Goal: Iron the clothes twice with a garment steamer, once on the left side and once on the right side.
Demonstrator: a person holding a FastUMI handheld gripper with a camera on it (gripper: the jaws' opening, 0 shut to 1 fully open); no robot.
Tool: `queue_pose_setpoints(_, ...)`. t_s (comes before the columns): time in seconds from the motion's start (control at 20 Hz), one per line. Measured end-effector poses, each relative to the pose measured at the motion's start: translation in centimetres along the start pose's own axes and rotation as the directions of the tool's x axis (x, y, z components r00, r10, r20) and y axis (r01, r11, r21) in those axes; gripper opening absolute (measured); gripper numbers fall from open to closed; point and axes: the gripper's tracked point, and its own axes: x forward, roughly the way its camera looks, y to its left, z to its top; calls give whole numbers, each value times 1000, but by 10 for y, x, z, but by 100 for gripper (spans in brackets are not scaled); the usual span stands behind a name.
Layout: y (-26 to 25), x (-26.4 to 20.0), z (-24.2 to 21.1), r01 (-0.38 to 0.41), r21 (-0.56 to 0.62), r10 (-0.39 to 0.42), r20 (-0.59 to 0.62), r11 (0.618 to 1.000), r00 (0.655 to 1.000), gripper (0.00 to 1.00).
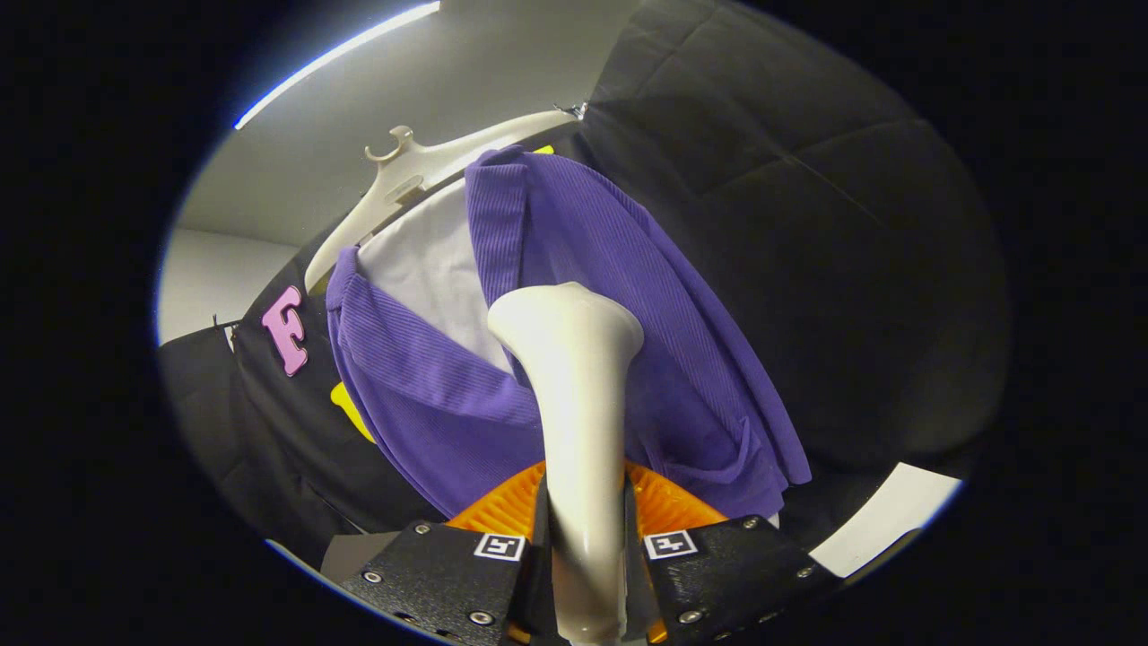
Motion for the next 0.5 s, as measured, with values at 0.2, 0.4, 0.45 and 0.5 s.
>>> queue_pose_setpoints(0.2, -17, 0, -31, 28, -2, -28, -63, 1000, 998, 34)
queue_pose_setpoints(0.4, -27, -3, -65, 39, -10, -40, -124, 999, 992, 34)
queue_pose_setpoints(0.45, -30, -5, -73, 41, -15, -43, -139, 999, 989, 34)
queue_pose_setpoints(0.5, -33, -7, -79, 44, -20, -47, -151, 999, 987, 34)
